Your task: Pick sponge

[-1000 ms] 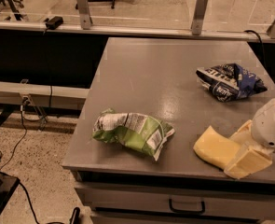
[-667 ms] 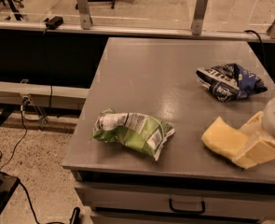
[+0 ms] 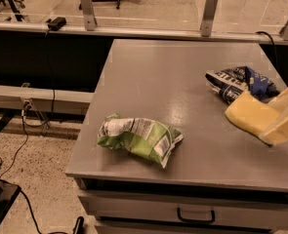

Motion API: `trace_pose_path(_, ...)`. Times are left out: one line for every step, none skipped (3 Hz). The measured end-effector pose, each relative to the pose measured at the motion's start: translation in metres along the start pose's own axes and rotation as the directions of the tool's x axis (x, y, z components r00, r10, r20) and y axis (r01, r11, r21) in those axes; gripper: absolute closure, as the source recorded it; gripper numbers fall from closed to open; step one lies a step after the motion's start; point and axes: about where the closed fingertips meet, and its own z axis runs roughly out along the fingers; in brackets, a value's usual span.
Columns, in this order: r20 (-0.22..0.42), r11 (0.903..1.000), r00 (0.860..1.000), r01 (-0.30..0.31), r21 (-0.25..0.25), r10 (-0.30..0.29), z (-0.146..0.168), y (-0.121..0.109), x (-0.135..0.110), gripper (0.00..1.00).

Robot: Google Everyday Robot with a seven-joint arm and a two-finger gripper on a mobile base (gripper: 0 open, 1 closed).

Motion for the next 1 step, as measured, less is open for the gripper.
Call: trace_pose_path(0.006,0.9999,1.000,0.004,0.011,-0.004,-0.0050,-0.0023,-0.0027,1.00)
